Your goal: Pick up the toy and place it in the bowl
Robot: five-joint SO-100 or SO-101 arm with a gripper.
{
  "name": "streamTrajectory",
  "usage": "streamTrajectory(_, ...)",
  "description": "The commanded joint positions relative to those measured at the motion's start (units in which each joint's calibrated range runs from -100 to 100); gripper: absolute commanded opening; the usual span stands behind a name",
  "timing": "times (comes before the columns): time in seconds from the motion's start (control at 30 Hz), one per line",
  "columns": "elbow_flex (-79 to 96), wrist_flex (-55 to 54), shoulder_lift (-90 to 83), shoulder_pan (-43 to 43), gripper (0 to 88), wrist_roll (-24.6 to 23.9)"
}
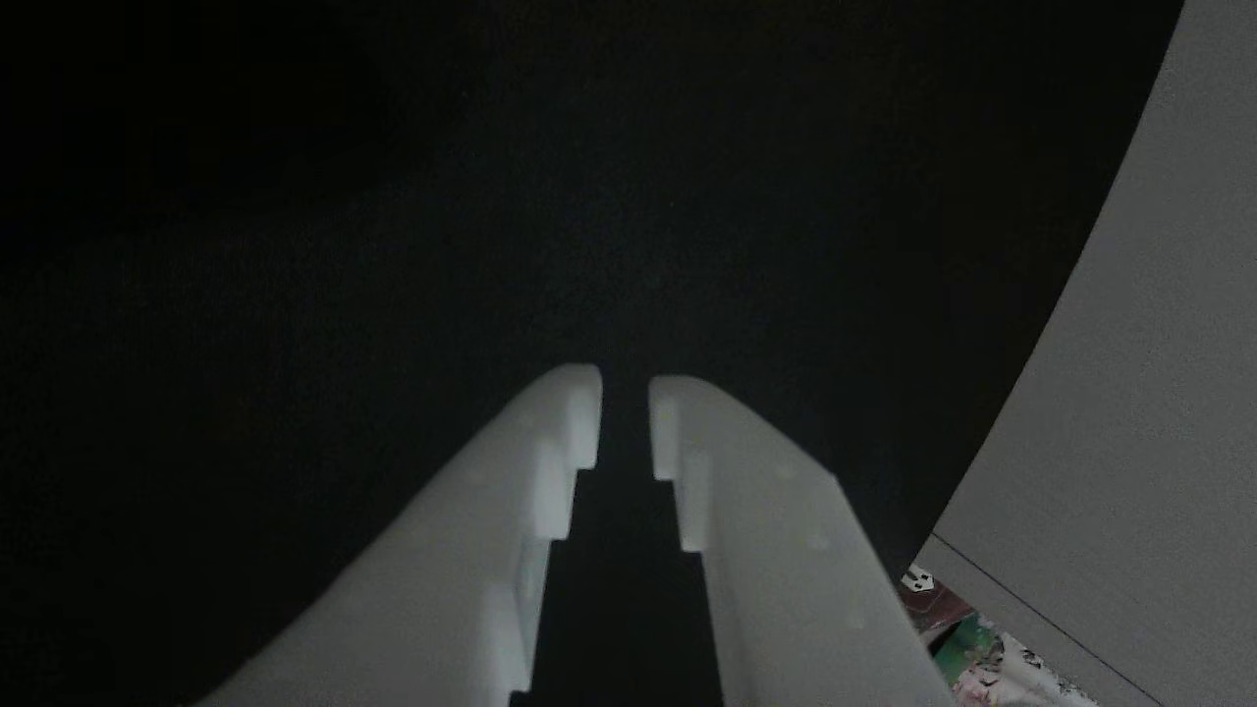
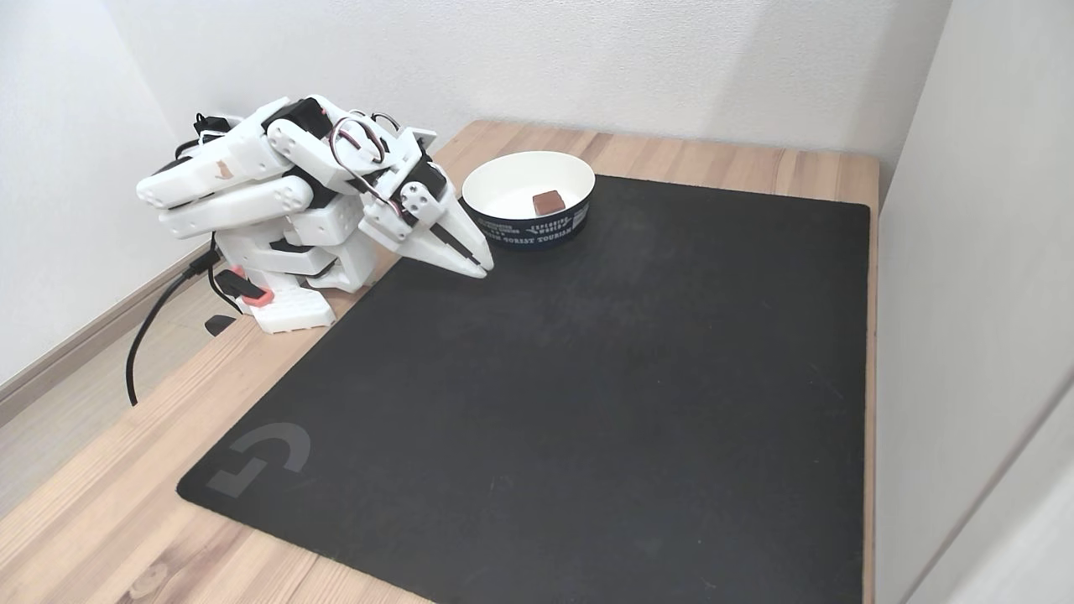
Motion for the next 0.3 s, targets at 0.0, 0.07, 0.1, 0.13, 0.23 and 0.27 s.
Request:
streamTrajectory(0.0,-0.1,0.1,-0.5,0.2,2.5,0.1)
streamTrajectory(0.07,-0.1,0.1,-0.5,0.2,2.5,0.1)
streamTrajectory(0.1,-0.1,0.1,-0.5,0.2,2.5,0.1)
streamTrajectory(0.13,-0.1,0.1,-0.5,0.2,2.5,0.1)
streamTrajectory(0.23,-0.1,0.1,-0.5,0.2,2.5,0.1)
streamTrajectory(0.27,-0.1,0.1,-0.5,0.2,2.5,0.1)
